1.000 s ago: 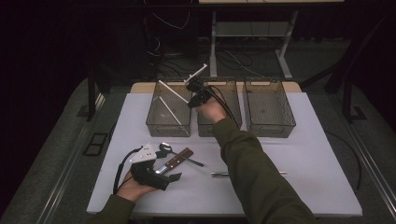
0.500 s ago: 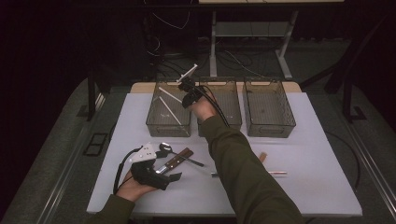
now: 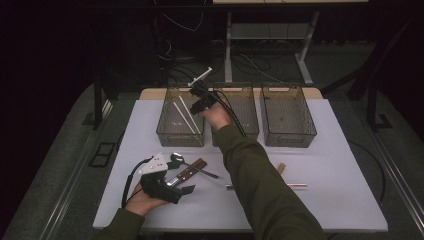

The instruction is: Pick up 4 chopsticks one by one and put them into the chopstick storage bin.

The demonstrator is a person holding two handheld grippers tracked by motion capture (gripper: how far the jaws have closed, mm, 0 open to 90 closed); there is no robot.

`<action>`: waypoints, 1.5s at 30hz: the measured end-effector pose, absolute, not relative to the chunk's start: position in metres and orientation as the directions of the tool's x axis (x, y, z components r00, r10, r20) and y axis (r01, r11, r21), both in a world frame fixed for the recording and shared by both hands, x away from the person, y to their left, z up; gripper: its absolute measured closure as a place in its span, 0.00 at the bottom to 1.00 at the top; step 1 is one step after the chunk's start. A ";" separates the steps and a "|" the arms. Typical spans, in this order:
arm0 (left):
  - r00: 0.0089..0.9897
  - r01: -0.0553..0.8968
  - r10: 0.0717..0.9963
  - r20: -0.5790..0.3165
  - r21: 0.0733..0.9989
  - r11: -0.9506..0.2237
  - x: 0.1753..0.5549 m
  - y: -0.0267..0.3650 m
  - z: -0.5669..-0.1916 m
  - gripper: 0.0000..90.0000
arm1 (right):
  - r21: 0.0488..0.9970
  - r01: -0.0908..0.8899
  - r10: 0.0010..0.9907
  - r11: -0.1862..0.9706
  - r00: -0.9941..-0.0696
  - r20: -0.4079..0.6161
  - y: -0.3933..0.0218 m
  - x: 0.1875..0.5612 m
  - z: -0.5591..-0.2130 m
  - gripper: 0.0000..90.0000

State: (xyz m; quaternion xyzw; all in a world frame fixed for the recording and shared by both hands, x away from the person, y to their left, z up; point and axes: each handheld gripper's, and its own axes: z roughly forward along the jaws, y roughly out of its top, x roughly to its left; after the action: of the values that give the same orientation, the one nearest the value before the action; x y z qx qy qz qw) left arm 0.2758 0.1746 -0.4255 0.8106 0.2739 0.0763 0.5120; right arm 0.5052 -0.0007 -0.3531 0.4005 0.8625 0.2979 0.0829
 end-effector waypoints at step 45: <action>0.828 0.378 0.540 -0.150 0.860 -0.341 0.276 0.174 -0.429 0.00 | 0.765 0.447 0.530 0.463 -0.832 0.166 -0.111 0.428 -0.334 0.43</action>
State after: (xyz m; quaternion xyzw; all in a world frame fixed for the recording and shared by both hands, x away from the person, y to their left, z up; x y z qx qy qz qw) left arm 0.2759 0.1745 -0.4285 0.8149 0.2818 0.0811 0.4999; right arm 0.4280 -0.1105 -0.3342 0.2860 0.8541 0.4319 0.0476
